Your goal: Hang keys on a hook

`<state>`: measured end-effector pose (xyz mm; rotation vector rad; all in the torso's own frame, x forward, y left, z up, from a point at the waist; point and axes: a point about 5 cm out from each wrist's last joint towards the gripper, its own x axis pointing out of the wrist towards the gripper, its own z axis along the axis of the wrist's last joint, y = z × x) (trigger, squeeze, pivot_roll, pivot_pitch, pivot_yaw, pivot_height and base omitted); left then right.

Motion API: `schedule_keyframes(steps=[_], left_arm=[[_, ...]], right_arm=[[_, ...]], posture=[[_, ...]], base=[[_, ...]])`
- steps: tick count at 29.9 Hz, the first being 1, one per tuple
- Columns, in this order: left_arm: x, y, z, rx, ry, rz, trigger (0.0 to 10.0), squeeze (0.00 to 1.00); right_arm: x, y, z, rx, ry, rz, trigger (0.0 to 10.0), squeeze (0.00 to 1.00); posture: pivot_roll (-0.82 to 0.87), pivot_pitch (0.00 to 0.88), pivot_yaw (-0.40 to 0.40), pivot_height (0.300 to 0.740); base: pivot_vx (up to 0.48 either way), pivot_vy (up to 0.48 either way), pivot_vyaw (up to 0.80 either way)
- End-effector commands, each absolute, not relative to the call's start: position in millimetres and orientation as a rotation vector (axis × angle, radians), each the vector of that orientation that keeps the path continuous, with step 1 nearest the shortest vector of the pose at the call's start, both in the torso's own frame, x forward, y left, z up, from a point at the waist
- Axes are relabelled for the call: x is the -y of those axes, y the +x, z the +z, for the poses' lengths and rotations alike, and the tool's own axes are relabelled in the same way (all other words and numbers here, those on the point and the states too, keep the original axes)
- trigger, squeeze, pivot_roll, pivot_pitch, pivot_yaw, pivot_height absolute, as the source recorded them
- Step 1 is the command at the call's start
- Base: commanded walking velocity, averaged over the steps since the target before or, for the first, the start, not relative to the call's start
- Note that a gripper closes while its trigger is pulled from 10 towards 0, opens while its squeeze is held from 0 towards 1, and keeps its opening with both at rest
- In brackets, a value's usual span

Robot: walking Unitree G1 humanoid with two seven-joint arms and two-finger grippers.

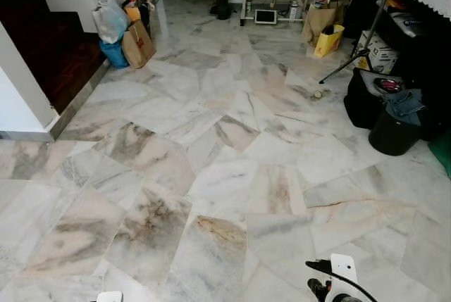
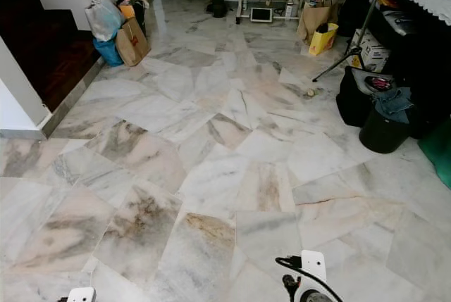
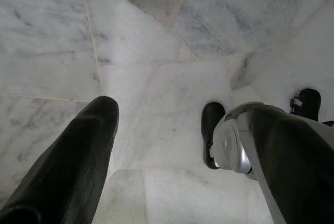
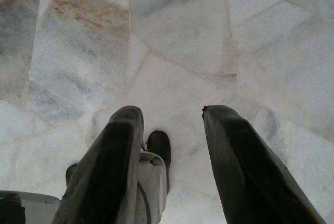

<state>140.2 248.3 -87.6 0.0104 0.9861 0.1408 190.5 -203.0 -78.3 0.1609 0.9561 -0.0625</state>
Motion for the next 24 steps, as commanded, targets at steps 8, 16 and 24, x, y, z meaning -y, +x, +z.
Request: schedule_keyframes(steps=[8,16,24], left_arm=[[-252.0,137.2,-87.6,-0.982,0.015,0.172,10.0,0.00],[-252.3,137.3,-87.2,-0.970,0.017,0.189,10.0,0.00],[-251.0,134.8,-88.7,-0.989,0.043,0.181,10.0,0.00]], right_arm=[[204.1,187.4,-80.0,-0.994,0.137,-0.053,10.0,0.00],[204.9,186.6,-80.3,-1.000,0.119,-0.044,10.0,0.00],[205.1,186.4,-80.4,-1.006,0.104,-0.032,10.0,0.00]], posture=[[0.01,0.000,0.012,0.708],[0.01,0.000,0.011,0.708],[0.01,0.000,0.006,0.708]], base=[[0.000,0.000,-0.28],[0.000,0.000,-0.73],[0.000,0.000,-0.71]])
